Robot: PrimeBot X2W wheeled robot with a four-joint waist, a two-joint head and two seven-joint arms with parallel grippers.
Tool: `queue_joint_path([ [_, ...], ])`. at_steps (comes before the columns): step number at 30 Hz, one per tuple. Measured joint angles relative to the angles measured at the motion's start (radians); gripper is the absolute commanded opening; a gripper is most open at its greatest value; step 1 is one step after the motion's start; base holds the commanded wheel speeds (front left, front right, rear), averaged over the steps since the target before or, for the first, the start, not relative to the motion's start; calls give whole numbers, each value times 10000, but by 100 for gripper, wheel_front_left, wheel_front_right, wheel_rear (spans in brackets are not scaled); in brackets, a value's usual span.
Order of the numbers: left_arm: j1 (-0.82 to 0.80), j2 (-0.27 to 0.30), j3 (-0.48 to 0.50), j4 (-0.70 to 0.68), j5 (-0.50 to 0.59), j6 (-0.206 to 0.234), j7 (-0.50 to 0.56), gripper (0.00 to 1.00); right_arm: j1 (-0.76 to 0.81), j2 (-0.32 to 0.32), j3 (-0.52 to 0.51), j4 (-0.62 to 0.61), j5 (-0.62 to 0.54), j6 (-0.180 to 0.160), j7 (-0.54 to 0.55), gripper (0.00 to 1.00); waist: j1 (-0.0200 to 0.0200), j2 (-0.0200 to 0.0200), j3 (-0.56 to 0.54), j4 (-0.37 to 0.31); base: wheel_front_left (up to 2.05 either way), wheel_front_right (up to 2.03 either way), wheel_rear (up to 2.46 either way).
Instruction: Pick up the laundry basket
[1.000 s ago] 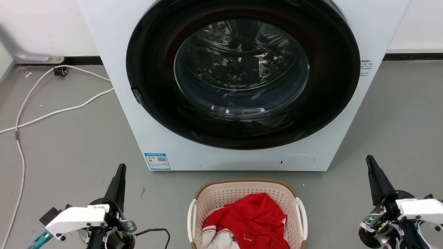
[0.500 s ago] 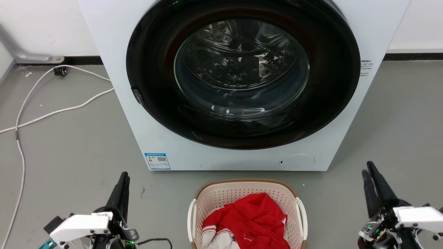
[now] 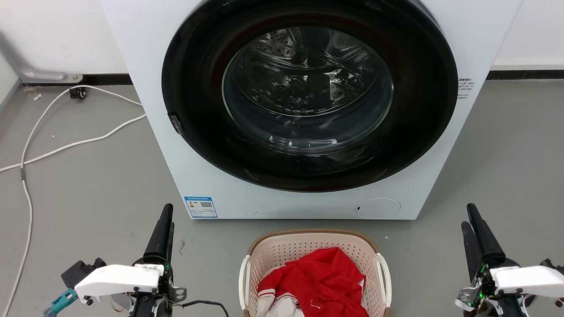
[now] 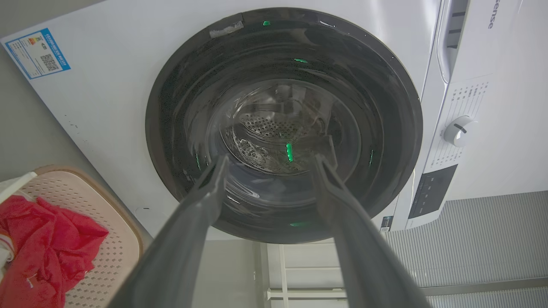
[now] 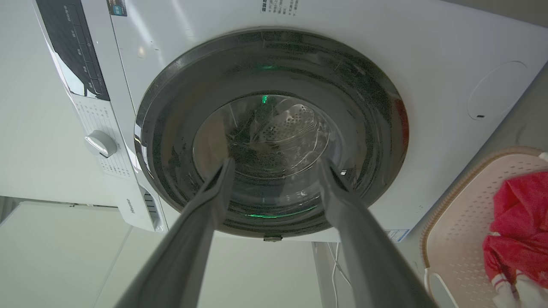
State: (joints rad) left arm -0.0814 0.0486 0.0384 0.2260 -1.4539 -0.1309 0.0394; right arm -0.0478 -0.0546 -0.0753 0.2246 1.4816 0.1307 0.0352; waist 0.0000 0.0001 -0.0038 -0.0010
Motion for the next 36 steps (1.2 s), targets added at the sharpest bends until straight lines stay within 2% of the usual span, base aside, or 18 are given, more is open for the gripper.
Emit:
queue_joint_path([
  [19,139,35,-702,-732,4648,107,-755,100,335,12,-79,-851,-5032,0,-537,100,0,0,-84,8,0,0,0],
  [36,164,209,-1333,-589,7534,445,-1379,100,724,17,15,-1488,-8427,0,-525,100,0,-1,-168,28,0,0,0],
])
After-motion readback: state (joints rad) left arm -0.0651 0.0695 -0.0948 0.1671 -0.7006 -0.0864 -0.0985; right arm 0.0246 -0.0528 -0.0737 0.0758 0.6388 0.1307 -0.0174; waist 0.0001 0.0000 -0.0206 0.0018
